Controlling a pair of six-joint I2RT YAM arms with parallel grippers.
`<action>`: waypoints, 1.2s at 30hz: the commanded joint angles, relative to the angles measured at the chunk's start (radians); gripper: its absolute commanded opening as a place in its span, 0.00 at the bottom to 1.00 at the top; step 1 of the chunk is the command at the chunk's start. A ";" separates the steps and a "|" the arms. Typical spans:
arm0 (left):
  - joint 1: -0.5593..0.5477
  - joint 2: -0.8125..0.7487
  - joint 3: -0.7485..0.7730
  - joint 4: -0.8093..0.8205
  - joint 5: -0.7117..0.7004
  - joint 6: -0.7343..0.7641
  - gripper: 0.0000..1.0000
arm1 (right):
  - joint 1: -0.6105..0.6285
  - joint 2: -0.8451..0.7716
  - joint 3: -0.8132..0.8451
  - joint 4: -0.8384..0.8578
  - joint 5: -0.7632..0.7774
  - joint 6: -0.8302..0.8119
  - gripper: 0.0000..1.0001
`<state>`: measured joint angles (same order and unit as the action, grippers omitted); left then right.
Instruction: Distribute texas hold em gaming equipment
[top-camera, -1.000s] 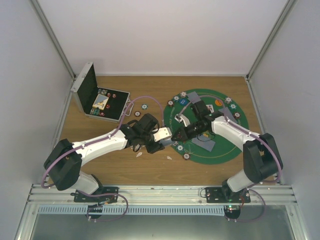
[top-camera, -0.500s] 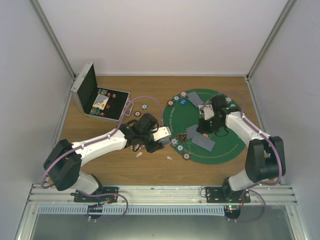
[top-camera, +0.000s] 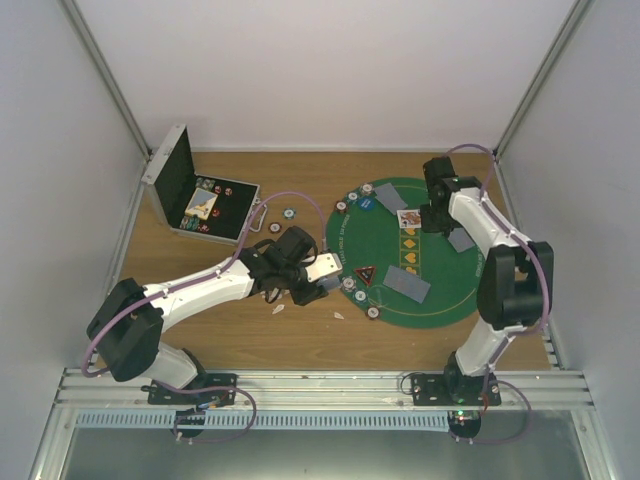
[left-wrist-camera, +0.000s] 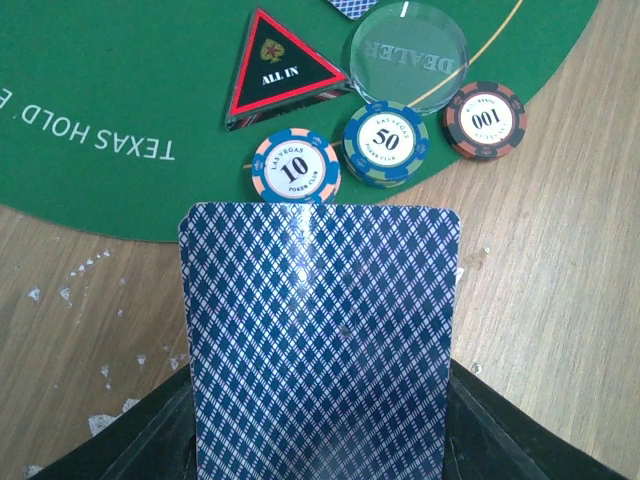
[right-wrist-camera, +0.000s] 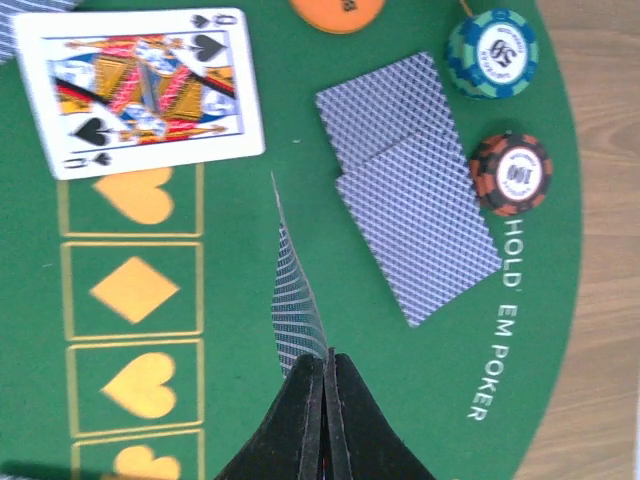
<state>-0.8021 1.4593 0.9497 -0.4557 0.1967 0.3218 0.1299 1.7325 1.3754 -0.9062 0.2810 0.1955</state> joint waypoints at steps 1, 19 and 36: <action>0.003 -0.022 -0.006 0.051 -0.008 -0.006 0.56 | 0.000 0.069 0.081 -0.043 0.161 -0.021 0.01; 0.004 -0.016 -0.005 0.051 -0.010 -0.007 0.56 | 0.060 0.288 0.219 -0.029 0.132 -0.059 0.01; 0.004 -0.015 -0.005 0.052 -0.003 -0.007 0.56 | 0.086 0.379 0.262 -0.026 -0.042 0.014 0.00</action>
<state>-0.8021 1.4593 0.9497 -0.4553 0.1856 0.3218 0.2062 2.0792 1.5917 -0.9283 0.3004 0.1665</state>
